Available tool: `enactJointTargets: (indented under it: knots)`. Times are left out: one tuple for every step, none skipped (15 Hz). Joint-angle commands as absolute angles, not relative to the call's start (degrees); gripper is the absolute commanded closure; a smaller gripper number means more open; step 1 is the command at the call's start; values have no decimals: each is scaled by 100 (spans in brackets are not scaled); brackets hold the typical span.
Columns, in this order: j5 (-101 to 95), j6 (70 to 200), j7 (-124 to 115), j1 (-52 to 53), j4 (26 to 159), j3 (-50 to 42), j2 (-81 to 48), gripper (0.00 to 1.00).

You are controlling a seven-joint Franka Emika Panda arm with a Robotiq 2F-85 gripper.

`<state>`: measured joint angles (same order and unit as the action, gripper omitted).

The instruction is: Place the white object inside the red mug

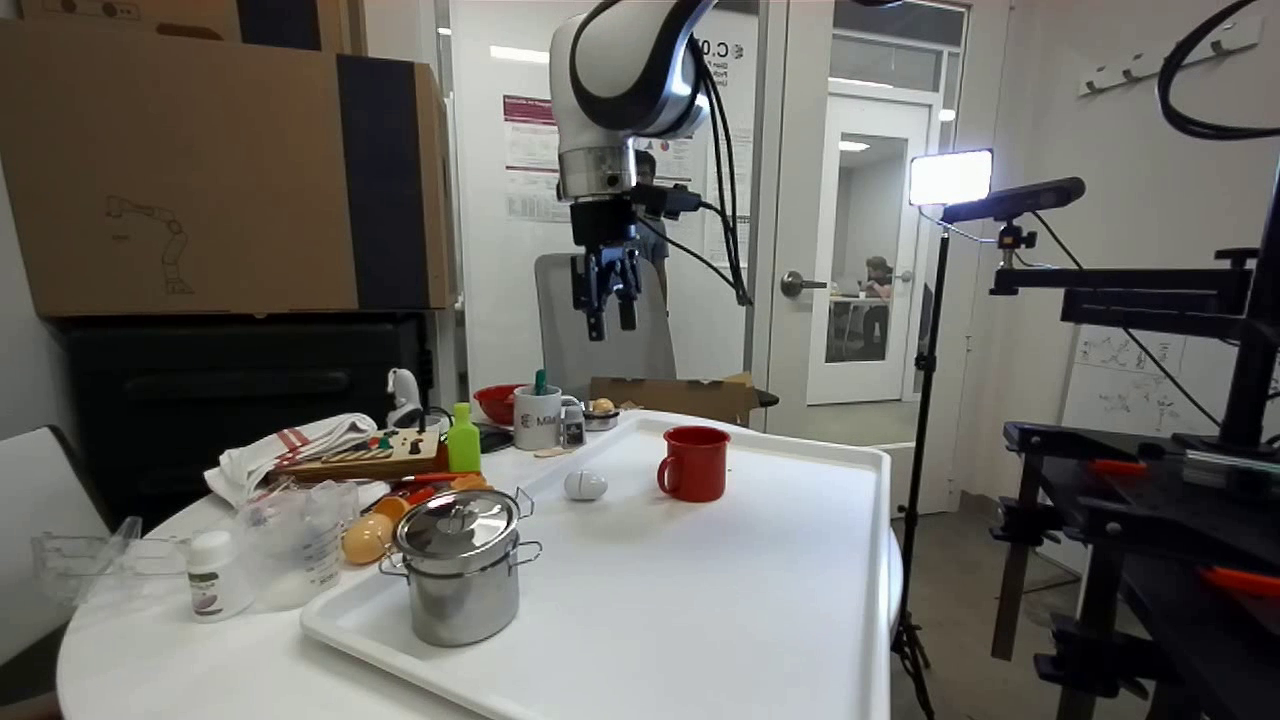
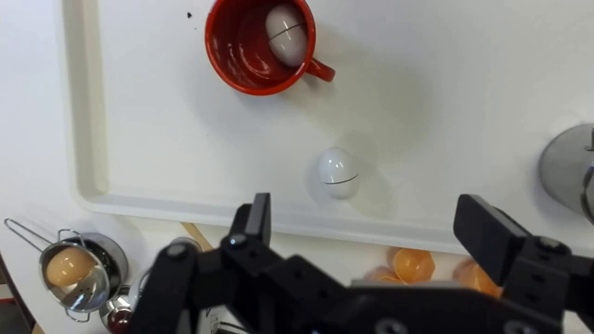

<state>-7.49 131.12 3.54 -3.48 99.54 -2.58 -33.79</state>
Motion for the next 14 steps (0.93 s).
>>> enactJointTargets:
  knots:
    - [-636, 13091, 397, -344, 9841, -243, -3495, 0]
    - [-579, 13086, 418, -352, 9749, -215, -3594, 0]
    - [-560, 13082, 426, -353, 9683, -201, -3662, 0]
    - [-551, 13079, 428, -353, 9644, -194, -3697, 0]
    - [-548, 13074, 431, -357, 9622, -190, -3710, 0]
    - [-499, 13179, 534, -402, 9594, -137, -3772, 0]
    - [-412, 13237, 742, -486, 9479, -39, -3943, 0]
    - [-308, 13304, 882, -562, 9383, 40, -4093, 0]
    - [-221, 13384, 1022, -627, 9314, 107, -4230, 0]
    - [-86, 13443, 1217, -724, 9241, 206, -4356, 0]
    - [-45, 13493, 1340, -766, 9153, 238, -4506, 0]
    - [16, 13504, 1467, -826, 9044, 288, -4653, 0]
    - [32, 13575, 1585, -878, 8943, 306, -4799, 0]
    - [14, 13607, 1646, -902, 8830, 302, -4935, 0]
